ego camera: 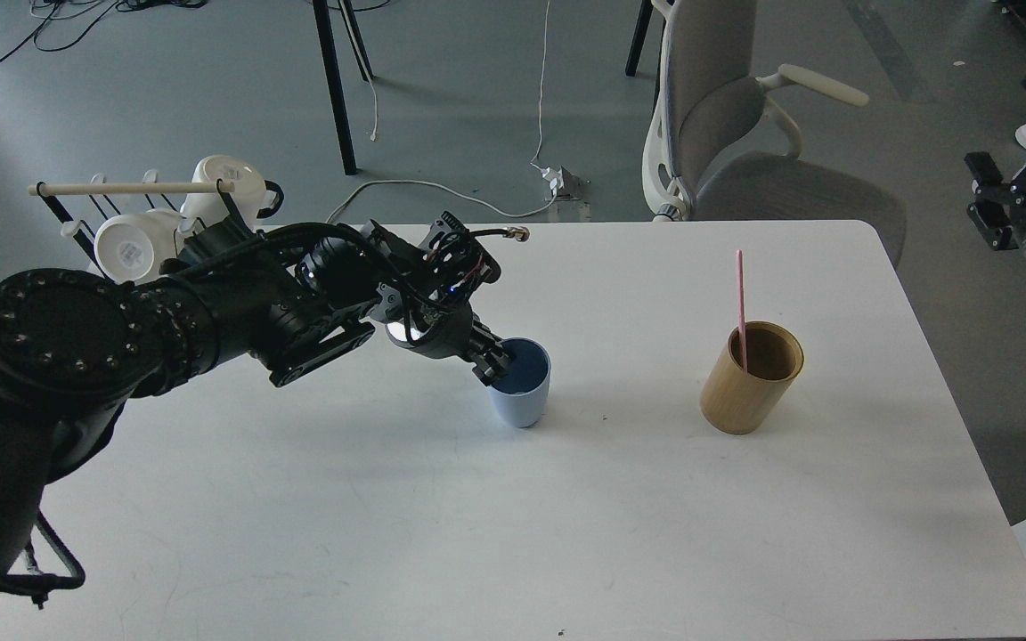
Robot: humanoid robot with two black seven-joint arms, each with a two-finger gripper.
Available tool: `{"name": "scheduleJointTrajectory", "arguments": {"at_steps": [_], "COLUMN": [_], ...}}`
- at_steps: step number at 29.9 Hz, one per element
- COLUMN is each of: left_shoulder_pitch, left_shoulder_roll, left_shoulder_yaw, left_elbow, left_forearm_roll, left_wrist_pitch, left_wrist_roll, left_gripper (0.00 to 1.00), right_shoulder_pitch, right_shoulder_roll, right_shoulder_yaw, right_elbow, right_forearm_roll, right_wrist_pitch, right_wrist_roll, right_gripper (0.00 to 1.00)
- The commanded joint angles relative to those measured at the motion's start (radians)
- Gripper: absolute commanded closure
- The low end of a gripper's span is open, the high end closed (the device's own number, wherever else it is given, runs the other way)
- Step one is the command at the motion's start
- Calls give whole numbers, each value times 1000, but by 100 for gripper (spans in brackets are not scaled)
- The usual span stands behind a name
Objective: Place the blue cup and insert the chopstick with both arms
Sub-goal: 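Carry the blue cup toward the table center and set it down, then release the blue cup and withdraw the left gripper, then pull the red stick up out of the tan cup with the right gripper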
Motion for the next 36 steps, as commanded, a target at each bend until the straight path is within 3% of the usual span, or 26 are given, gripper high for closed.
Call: {"name": "scheduleJointTrajectory", "arguments": {"at_steps": [1,5,8,11,18,24,32,36], "left_shoulder_pitch": [-6,-9,-7,8,134,282,413,436], "left_shoulder_roll": [0,40,103,198,367,433,411,391], "left_shoulder_yaw": [-6,-106,-257,-433,-761,-955,-1027,-1027], "left_elbow": [-17,-71,-114,-191,-215,-217,-240,-257], "left_forearm_roll": [-11,-14,-13,-14,-212,-575,-824,-833], "left_wrist_pitch": [-5,-60,-150,-150,-150,-150,-150,-150], "left_wrist_roll": [0,0,0,0,0,0,0,0], "left_gripper": [55,24,13,6,4,3,2,2], "right_shoulder_pitch": [0,0,3,29,97,117,145,145], "right_shoulder_roll": [0,0,-10,-11,-3,1,87,139], "right_shoulder_yaw": [-1,-12,-41,-89,-115,-200,-365,-417], "right_elbow": [0,-1,0,2,38,141,131,88], "right_forearm_roll": [0,-5,-38,-193,-812,-1165,-1279,-1279], "right_wrist_pitch": [0,3,3,-6,-147,-199,-275,-287], "right_wrist_roll": [0,0,0,0,0,0,0,0], "right_gripper": [1,1,1,1,1,2,4,10]}}
